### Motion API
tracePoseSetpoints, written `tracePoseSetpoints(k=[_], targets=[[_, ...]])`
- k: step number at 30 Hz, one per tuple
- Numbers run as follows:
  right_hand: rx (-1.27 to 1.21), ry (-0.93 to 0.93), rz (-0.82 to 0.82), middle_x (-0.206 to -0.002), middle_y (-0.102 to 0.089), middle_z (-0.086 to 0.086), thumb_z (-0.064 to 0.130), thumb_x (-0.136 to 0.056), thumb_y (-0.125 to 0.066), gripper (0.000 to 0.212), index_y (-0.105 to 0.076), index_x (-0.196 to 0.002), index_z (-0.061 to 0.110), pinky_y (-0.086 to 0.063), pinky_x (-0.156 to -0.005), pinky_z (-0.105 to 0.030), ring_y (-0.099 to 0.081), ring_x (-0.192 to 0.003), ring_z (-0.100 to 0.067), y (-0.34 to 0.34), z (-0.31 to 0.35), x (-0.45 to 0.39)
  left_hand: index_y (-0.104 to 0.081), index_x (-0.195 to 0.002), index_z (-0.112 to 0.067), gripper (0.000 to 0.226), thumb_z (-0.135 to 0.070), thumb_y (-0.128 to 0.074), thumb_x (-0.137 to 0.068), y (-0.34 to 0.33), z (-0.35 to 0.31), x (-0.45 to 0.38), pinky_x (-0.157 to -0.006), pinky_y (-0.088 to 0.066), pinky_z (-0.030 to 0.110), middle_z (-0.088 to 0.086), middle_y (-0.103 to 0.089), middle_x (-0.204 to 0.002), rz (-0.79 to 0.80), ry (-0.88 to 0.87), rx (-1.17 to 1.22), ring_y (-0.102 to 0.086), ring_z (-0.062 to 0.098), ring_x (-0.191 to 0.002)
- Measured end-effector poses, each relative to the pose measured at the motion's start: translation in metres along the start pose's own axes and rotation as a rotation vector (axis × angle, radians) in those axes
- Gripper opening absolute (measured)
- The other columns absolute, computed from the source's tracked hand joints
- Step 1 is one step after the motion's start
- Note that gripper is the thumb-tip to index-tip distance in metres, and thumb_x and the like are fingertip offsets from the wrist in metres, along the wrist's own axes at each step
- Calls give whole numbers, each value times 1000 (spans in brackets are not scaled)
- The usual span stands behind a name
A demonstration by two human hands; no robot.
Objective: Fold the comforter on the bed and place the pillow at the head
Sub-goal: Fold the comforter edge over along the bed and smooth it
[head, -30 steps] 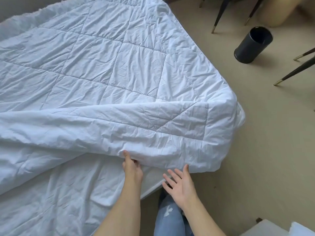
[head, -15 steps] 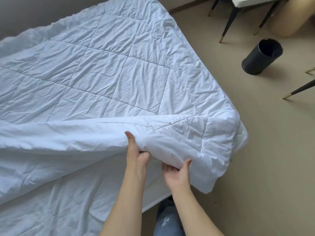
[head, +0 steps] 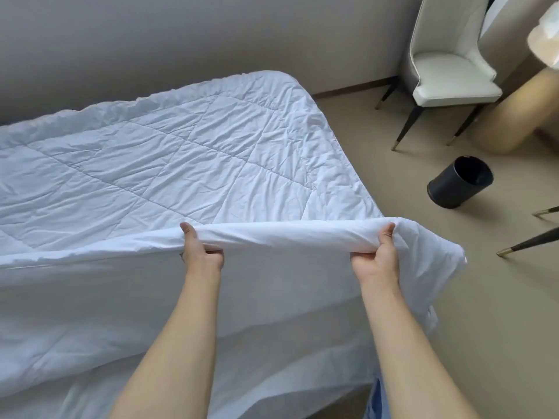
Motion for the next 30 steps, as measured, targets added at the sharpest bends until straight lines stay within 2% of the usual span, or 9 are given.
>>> tracePoseSetpoints(k=[2, 4, 7, 10, 14, 21, 24, 27, 30], targets=[[17, -2, 18, -126, -70, -12, 43, -66, -82, 79, -59, -134, 10, -63, -71, -42, -70, -111, -29, -27, 7, -10, -57, -115, -19, 59, -50, -86, -73, -8, -28, -14, -50, -54, 23, -9, -64, -88, -42, -39, 53, -65, 11, -67], [52, -8, 42, -126, -70, -13, 43, -65, -81, 82, -57, -135, 8, -63, -67, -41, -70, -110, -30, -55, 9, -22, -60, -119, -16, 57, -43, -86, -75, -24, -47, -24, -52, -57, 27, -6, -70, -99, -26, -75, 80, -70, 13, -76], [108, 4, 81, -129, -69, -13, 41, -70, -83, 80, -55, -136, 7, -64, -73, -45, -71, -110, -31, -107, 9, -40, -60, -126, -15, 59, -37, -86, -78, -58, -70, -33, -60, -61, 35, 2, -72, -119, 18, -136, 74, -73, 17, -85], [168, 40, 94, -125, -68, -11, 32, -89, -75, 55, -54, -133, 7, -63, -77, -45, -71, -107, -28, -164, 8, -68, -57, -126, -13, 60, -33, -87, -77, -97, -95, -44, -68, -63, 41, 5, -72, -116, 5, -207, 63, -73, 18, -83], [247, 80, 100, -115, -65, -9, 25, -88, -78, 31, -52, -101, 15, -61, -84, -49, -69, -97, -26, -240, -9, -123, -58, -123, -11, 58, -31, -87, -77, -158, -123, -77, -78, -62, 47, 8, -72, -118, -10, -284, 27, -74, 22, -93], [406, 138, 143, -96, -63, -2, 21, -91, -75, 24, -52, -88, 14, -58, -85, -47, -66, -97, -24, -319, -74, -263, -42, -116, -18, 51, -32, -80, -85, -226, -122, -191, -82, -60, 50, 11, -64, -124, -69, -348, -117, -69, 28, -104], [1009, 191, 263, -110, -60, -3, 46, -95, -65, 45, -55, -121, 11, -47, -87, -42, -59, -106, -23, -326, -122, -325, -29, -149, -28, 92, -70, -69, -77, -232, -101, -249, -100, -50, 51, 12, -44, -150, -49, -431, -884, -54, 32, -127], [1883, 307, 475, -167, -19, -4, 69, -89, -53, 93, -15, -160, 25, -24, -117, -53, -19, -153, -28, -302, -172, -376, -10, -159, -39, 101, -79, -57, -79, -214, -51, -295, -119, -21, 52, 7, -8, -168, -25, -483, -1813, -13, 31, -153], [2434, 347, 625, -169, 20, 7, 77, -89, -41, 90, 10, -157, 49, -2, -117, -67, 16, -155, -31, -258, -203, -407, 7, -155, -50, 100, -87, -42, -76, -184, 5, -314, -120, -5, 58, 1, 17, -168, 31, -553, -2112, 13, 31, -154]])
Point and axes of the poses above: each hand's wrist, its own x-axis away from the middle knuckle, its own y-axis out of the back of the hand, z = x × y, the point moved 8 cm from there along -x, towards the middle knuckle
